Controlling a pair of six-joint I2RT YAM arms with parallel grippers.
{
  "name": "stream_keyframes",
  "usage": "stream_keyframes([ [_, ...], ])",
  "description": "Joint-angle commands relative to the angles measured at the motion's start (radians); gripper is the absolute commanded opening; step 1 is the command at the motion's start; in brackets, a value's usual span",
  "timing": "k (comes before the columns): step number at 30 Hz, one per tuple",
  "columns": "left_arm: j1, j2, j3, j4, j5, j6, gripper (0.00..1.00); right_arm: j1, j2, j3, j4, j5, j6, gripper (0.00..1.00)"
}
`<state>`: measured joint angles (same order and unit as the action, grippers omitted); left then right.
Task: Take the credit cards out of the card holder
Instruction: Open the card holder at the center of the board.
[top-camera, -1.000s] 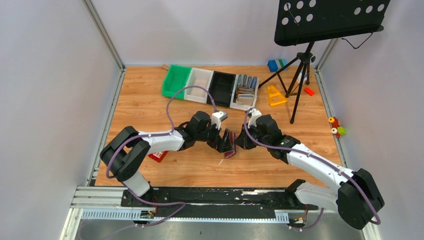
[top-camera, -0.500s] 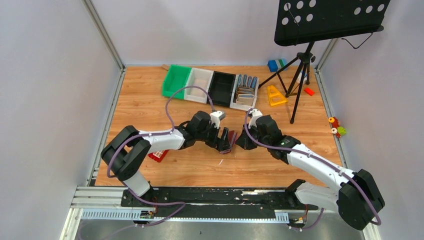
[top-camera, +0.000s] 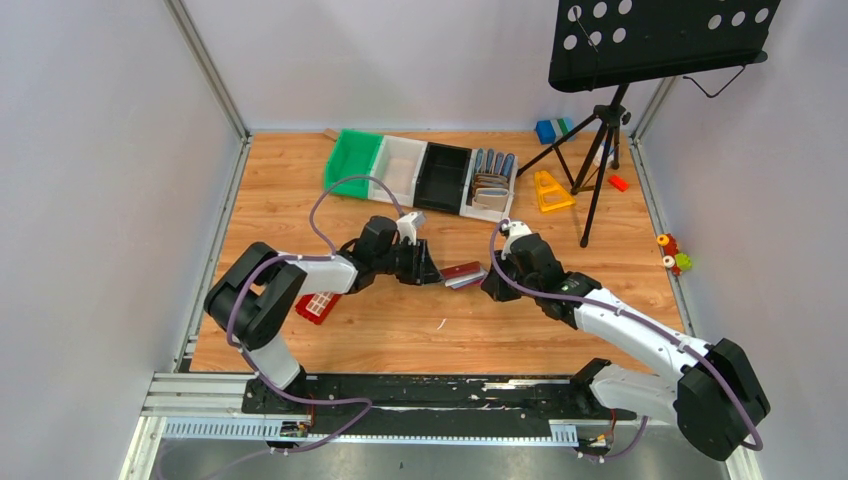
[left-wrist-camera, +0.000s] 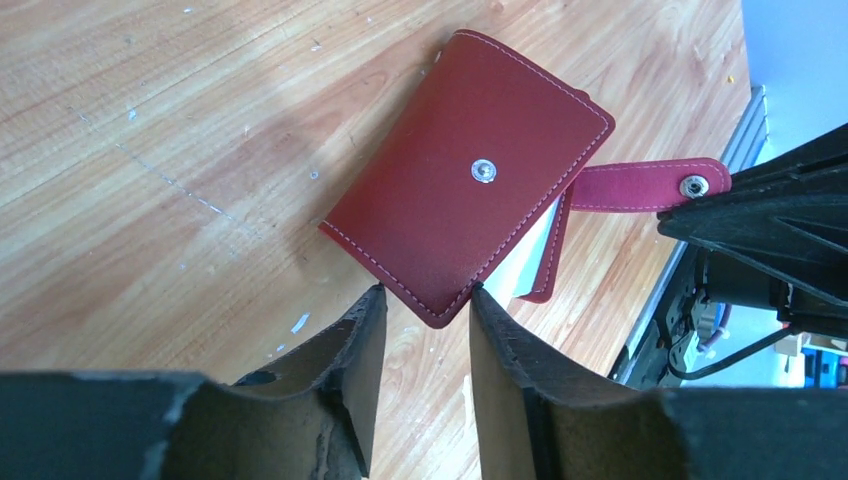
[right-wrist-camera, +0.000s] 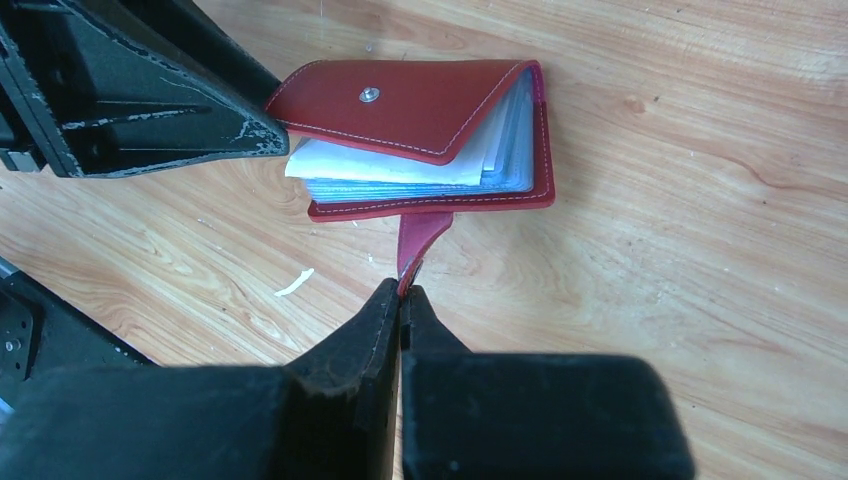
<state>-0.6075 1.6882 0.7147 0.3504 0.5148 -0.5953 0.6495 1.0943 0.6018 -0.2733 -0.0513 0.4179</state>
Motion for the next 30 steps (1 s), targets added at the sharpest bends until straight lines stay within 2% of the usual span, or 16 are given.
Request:
stream_keyframes([
  [1, 0.000, -0.062, -0.013, 0.023, -0.029, 0.050, 0.40, 0.004, -0.025, -0.008, 0.010, 0.021, 0.011, 0.00],
  [9, -0.019, -0.129, -0.027, -0.010, -0.097, 0.132, 0.09, 0.003, -0.054, -0.021, -0.020, -0.008, -0.013, 0.00],
  [13, -0.019, -0.191, -0.068, 0.035, -0.123, 0.135, 0.05, 0.004, -0.059, -0.040, -0.029, -0.062, -0.037, 0.00],
  [15, -0.021, -0.212, -0.084, 0.049, -0.132, 0.136, 0.07, 0.003, -0.055, -0.044, -0.036, -0.087, -0.041, 0.00],
  [19, -0.059, -0.216, -0.056, 0.001, -0.146, 0.183, 0.33, 0.000, -0.049, -0.048, -0.066, -0.060, -0.042, 0.01],
  [21, -0.111, -0.222, -0.033, -0.043, -0.176, 0.248, 0.61, -0.013, -0.045, -0.045, -0.070, -0.054, -0.042, 0.01],
  [23, -0.186, -0.230, -0.005, -0.100, -0.258, 0.327, 0.78, -0.029, -0.041, -0.033, -0.077, -0.061, -0.044, 0.01],
  [25, -0.263, -0.227, 0.024, -0.154, -0.343, 0.386, 0.91, -0.033, -0.044, -0.018, -0.076, -0.078, -0.048, 0.01],
  [27, -0.281, -0.206, 0.039, -0.157, -0.347, 0.402, 0.99, -0.033, -0.048, -0.005, -0.076, -0.100, -0.051, 0.01],
  [30, -0.282, -0.156, 0.074, -0.168, -0.330, 0.410, 1.00, -0.032, -0.053, 0.008, -0.076, -0.125, -0.058, 0.01],
])
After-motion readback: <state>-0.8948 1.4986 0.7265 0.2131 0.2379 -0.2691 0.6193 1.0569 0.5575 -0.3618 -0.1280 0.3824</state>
